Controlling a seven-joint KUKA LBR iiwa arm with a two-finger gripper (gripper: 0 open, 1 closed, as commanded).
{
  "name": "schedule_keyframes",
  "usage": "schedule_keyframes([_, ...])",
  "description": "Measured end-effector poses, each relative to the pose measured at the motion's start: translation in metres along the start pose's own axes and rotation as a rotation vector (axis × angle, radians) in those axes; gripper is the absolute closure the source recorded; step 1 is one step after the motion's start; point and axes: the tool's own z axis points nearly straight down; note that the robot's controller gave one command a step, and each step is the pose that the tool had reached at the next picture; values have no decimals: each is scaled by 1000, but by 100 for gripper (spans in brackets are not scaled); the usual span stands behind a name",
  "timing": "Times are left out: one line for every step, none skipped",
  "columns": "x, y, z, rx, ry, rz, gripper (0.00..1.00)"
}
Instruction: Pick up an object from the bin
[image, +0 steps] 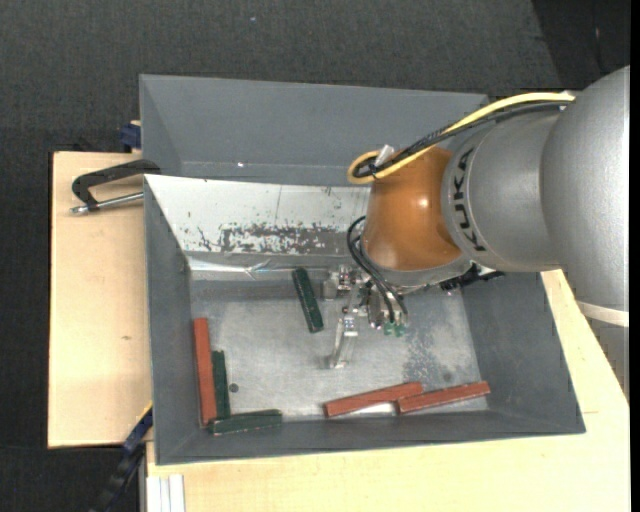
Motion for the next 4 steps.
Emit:
schedule_keyframes([0, 0, 0, 0, 0, 0, 0])
schedule_keyframes([0, 0, 3, 1, 2, -86, 0])
schedule_keyframes([-35, 56, 10, -1, -1, -4, 100])
schedule_keyframes([-35, 56, 10, -1, -1, -4, 100])
